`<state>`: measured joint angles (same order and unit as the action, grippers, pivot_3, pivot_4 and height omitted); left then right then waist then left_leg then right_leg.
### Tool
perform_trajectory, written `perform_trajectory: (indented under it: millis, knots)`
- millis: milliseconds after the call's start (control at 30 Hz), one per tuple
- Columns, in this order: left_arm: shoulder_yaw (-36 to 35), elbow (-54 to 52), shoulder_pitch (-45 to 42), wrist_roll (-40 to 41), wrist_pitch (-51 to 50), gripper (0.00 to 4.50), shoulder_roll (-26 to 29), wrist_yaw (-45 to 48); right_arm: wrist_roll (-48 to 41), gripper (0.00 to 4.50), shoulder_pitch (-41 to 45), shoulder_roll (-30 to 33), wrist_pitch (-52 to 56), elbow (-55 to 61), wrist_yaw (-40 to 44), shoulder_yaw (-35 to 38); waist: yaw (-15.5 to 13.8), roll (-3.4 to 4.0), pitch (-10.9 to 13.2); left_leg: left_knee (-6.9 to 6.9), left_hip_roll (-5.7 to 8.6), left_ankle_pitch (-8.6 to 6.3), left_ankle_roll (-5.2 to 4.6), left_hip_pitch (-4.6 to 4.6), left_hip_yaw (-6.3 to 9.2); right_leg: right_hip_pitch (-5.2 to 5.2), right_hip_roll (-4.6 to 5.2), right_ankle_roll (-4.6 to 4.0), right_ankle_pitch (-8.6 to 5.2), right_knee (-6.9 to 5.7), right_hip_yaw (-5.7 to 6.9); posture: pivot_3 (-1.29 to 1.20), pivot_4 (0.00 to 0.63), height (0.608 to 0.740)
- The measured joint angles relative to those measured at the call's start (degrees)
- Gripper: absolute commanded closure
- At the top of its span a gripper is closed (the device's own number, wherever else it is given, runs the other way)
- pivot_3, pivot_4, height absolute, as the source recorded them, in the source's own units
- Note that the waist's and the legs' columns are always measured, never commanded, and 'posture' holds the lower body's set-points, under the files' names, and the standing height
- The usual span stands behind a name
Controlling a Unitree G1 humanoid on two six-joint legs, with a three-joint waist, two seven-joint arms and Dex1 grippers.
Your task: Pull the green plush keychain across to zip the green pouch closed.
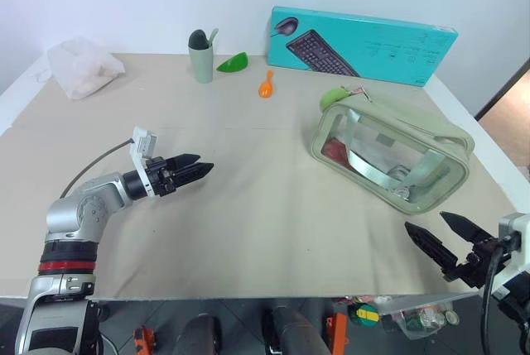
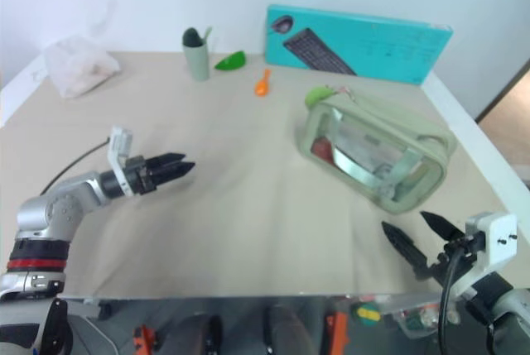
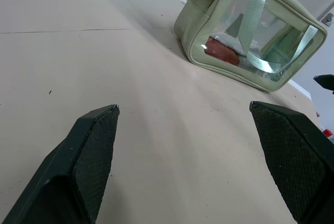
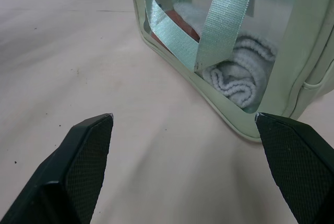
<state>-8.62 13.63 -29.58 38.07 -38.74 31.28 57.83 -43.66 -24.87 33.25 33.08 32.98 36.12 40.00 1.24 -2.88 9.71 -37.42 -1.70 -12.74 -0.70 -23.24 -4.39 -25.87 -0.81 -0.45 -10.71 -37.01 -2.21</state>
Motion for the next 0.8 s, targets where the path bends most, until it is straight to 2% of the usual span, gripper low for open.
perform_trajectory:
  millis: [100, 300, 433, 600, 667, 800]
  knots:
    - [0.22, -0.17, 0.18, -0.36, 0.00, 0.36, 0.13, 0.55, -0.03, 0.00, 0.08, 0.30, 0.11, 0.00, 0.06, -0.31, 0.00, 0.00, 0.00, 0.02, 0.00, -0.01, 0.00, 0.01, 0.01, 0.00, 0.00, 0.00, 0.00, 0.00, 0.01, 0.00, 0.150, 0.740]
    - [2.01, -0.74, 0.20, -1.12, -0.64, 0.36, 0.24, 2.14, -0.72, 0.00, 0.16, 5.27, 1.17, 2.79, 1.42, -0.91, 0.02, 0.01, 0.01, 0.00, -0.01, 0.00, 0.00, 0.02, 0.03, 0.00, -0.02, 0.00, 0.00, 0.00, 0.03, 0.00, 0.150, 0.740]
    - [2.82, -1.73, -0.68, -1.69, 1.31, 0.36, 0.25, 5.07, -8.65, 0.00, 4.97, 14.77, 3.88, 8.99, 2.51, 4.54, 0.12, 0.06, 0.05, -0.06, 0.02, 0.03, -0.03, 0.05, 0.00, 0.02, -0.05, 0.00, 0.00, 0.00, -0.03, 0.00, 0.150, 0.740]
    - [3.82, -7.56, -1.90, 0.76, 2.43, 0.36, 0.68, 11.64, -18.13, 0.00, 17.95, 29.87, 5.38, 10.18, 4.74, 9.31, 0.01, 0.00, 0.07, -0.10, 0.03, 0.05, -0.04, 0.05, 0.05, 0.10, -0.08, -0.01, -0.01, 0.03, -0.05, 0.00, 0.150, 0.740]
    - [3.64, -8.86, -3.09, 2.35, 2.34, 0.36, 0.78, 13.17, -18.00, 0.00, 22.67, 33.03, 5.21, 8.88, 4.81, 6.89, -0.04, -0.09, 0.04, -0.11, 0.03, 0.06, -0.04, 0.06, 0.09, 0.15, -0.08, -0.01, -0.02, 0.03, -0.03, 0.00, 0.150, 0.740]
    - [3.60, -11.63, -4.55, 3.71, 2.75, 0.36, 0.85, 15.55, -9.47, 0.00, 29.65, 35.40, 3.07, 1.08, 4.67, -6.76, -0.02, -0.11, 0.03, -0.10, 0.14, 0.04, -0.07, 0.02, -0.02, 0.15, 0.03, 0.05, -0.07, 0.08, -0.17, 0.00, 0.150, 0.740]
